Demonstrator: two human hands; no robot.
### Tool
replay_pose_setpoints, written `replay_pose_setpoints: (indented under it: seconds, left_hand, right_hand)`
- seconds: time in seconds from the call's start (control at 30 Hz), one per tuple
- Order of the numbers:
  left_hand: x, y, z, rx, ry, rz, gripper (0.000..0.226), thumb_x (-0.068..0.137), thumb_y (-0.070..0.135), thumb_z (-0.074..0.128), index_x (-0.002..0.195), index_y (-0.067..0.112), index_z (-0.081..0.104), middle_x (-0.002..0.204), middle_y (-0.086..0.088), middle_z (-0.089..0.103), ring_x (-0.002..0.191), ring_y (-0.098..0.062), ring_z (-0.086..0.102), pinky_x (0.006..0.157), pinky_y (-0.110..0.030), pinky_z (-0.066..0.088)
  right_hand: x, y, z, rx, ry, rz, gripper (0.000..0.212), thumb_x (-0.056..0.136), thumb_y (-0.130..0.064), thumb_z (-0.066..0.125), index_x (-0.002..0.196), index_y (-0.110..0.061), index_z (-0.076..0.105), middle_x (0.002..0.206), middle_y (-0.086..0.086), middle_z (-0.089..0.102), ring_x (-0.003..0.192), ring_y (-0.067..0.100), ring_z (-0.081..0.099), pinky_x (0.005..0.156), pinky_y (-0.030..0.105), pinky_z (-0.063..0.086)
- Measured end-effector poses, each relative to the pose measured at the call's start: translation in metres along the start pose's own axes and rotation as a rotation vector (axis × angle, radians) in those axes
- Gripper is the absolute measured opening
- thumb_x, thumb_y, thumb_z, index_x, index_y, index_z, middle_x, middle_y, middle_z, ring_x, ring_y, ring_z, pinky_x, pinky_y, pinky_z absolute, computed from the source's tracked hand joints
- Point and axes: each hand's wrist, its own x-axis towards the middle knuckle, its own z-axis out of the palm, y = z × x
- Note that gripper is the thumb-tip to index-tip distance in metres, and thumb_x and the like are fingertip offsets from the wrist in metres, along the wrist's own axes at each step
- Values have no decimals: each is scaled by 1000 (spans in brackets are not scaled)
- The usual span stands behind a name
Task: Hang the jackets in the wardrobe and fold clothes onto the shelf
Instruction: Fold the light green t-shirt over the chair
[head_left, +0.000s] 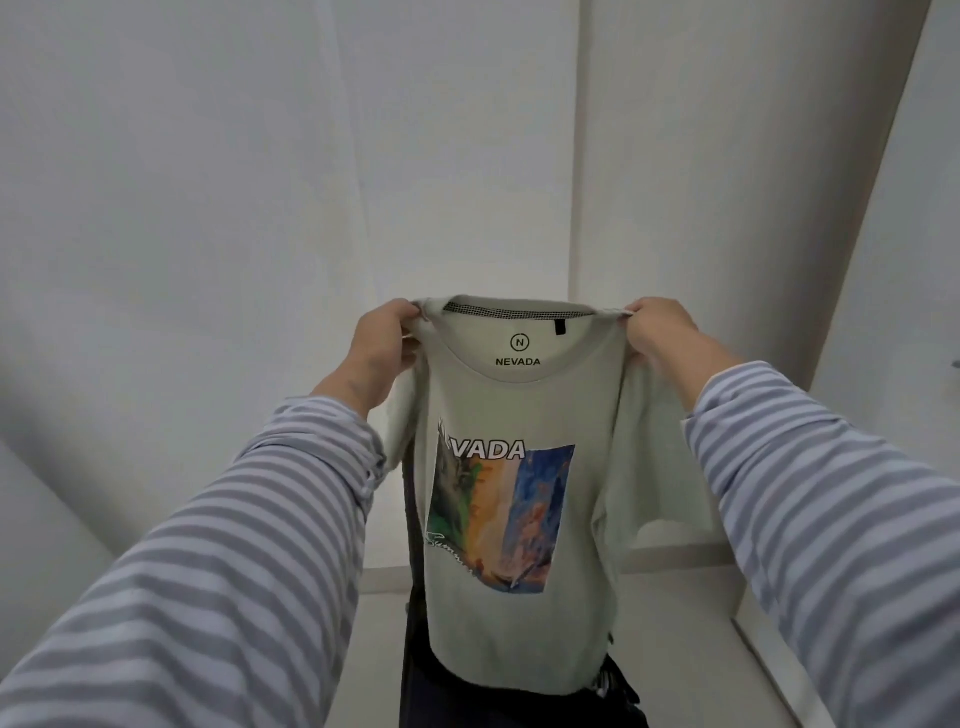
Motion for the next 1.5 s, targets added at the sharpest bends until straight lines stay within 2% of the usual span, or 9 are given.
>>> replay_pose_setpoints:
  seconds: [0.2,0.3,0.37,0.47,0.53,0.73,0.97,1.17,1.5]
  left_hand:
    - [-4,17,5,-106,-109,-30,21,71,22,42,82,11,56,67,-1,51,58,-17,45,53,-21,39]
    - [-2,19,6,-101,-132,-47,20,81,21,39,72,15,56,63,1,56,58,-15,50,54,-22,39]
    - [1,18,6,-74,-143,-42,16,77,26,44,71,18,56,62,3,56,58,-14,50,55,-22,38]
    - [5,13,3,-20,-160,-48,23,64,28,51,84,19,58,78,1,57,69,-17,52,60,-25,40]
    - [11,5,1,-12,-155,-39,24,75,24,50,97,19,58,87,0,60,76,-16,55,64,-25,43]
    - [28,-24,-1,-5,-101,-86,17,100,15,39,89,22,50,89,3,59,77,-12,56,64,-27,45]
    - [64,-54,5,58,-66,-134,16,101,22,39,114,19,48,101,1,57,89,-16,55,77,-35,48]
    - [79,-30,9,-21,-74,-42,22,101,15,37,92,21,56,90,1,62,82,-14,58,74,-31,49]
    - [24,-63,-11,-145,-108,-134,30,97,6,35,81,18,57,82,-1,61,75,-15,57,71,-28,46]
  right_hand:
    - [6,2,14,323,-91,66,32,93,-7,42,120,1,58,112,24,61,101,35,64,94,46,51]
    - [-4,0,18,660,-186,138,27,96,-7,25,88,-15,50,72,13,46,47,19,47,54,32,48]
    - [-2,-1,25,927,-283,166,28,95,-9,22,84,-21,45,70,6,45,52,16,39,54,28,37]
    - [0,-8,37,1199,-364,140,25,99,-17,26,97,-23,50,90,8,59,77,26,55,68,38,47]
    - [1,-12,43,1335,-420,150,27,100,-21,26,104,-17,52,99,12,61,91,28,58,77,39,49]
    - [21,-11,71,1239,-422,159,28,99,-26,30,115,-20,53,114,14,63,99,30,61,86,42,51]
    - [49,-15,108,1232,-352,193,38,93,-26,34,125,-18,54,128,13,60,116,31,59,92,45,52]
    - [63,-36,96,1333,-317,138,41,97,-30,34,130,-14,53,122,14,64,109,31,63,83,44,56]
    - [6,1,126,1308,-427,217,48,99,-36,31,132,-11,55,124,14,65,111,31,63,94,49,51]
